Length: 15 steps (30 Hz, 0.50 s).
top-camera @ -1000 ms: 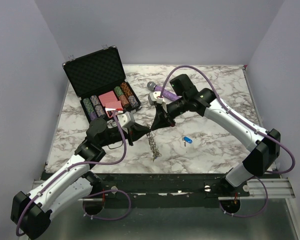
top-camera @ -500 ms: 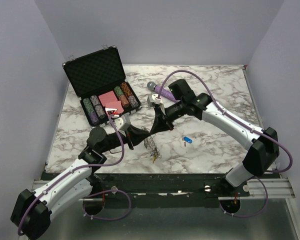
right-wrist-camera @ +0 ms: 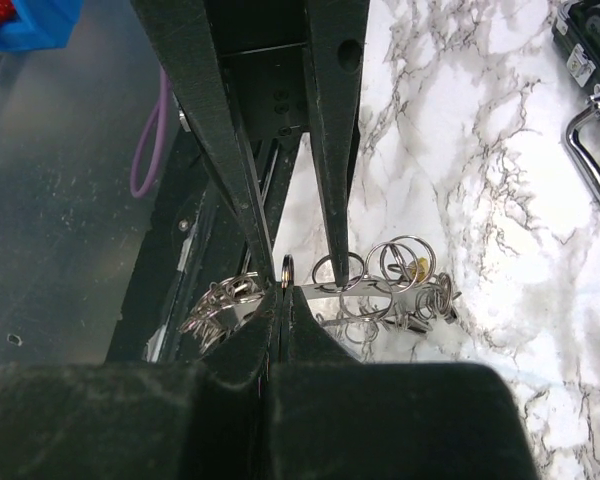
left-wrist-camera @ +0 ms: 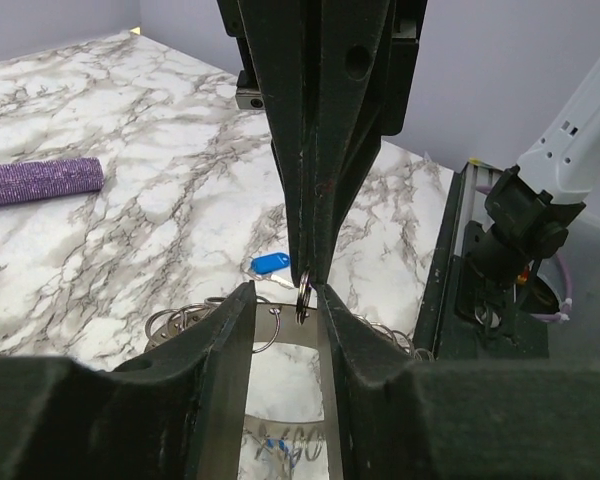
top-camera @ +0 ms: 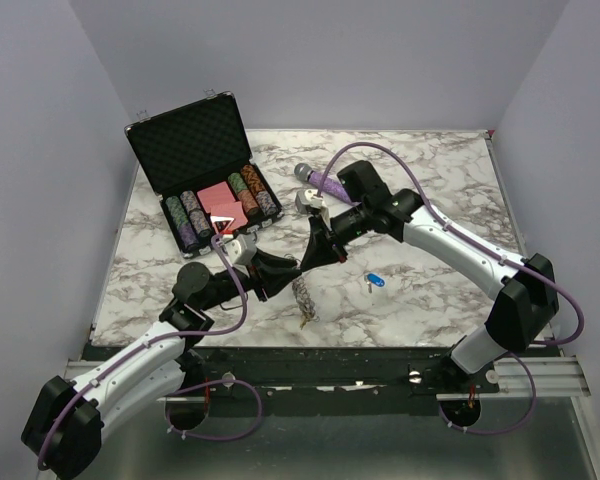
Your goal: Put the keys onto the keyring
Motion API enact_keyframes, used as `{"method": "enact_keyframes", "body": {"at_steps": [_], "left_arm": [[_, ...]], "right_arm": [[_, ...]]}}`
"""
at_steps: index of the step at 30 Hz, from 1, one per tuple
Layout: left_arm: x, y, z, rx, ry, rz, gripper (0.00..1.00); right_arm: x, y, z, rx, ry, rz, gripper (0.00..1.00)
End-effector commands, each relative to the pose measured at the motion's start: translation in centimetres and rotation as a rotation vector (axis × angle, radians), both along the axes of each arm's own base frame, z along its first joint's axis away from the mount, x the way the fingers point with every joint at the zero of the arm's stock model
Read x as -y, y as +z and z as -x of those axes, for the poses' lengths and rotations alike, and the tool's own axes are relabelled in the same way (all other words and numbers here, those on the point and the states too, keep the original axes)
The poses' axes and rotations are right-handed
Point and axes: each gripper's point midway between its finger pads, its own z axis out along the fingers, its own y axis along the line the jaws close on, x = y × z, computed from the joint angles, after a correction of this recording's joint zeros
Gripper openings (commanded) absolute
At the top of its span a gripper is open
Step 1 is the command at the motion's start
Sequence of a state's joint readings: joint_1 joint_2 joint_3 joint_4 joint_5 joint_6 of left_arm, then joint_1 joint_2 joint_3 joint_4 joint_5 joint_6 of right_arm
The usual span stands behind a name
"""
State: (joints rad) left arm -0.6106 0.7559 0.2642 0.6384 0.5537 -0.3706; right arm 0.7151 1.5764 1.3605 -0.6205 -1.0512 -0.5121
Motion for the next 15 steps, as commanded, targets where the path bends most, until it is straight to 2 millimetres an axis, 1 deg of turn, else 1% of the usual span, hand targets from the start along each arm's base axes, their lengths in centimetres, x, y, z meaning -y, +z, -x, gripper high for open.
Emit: {"method": "enact_keyframes", "body": {"at_steps": [1,9,13,15], "left_arm": [[-0.22,1.26,0.28,0.036,0.006,0.056,0.42],[-0.65,1.39,0.34,0.04,0.027,0.083,0.47],[-0.65,1.43,0.43,0.038,0.025,0.09,0.46],[-0.68,1.42,0.44,0.036,0.026,0.095,0.44]], "right_arm": [[-0.44,1.35,-0.02,0.004,0.029,-0.078,0.0],[-0.22,1.55,0.01,-0.013,0.032,-0.09,0.0],[-0.15,1.65,0.05,-0.016,0.036,-0.096,0.0],[-0.08,1.79,0.07,-0.019,0.038,-0.101,0.0]]}}
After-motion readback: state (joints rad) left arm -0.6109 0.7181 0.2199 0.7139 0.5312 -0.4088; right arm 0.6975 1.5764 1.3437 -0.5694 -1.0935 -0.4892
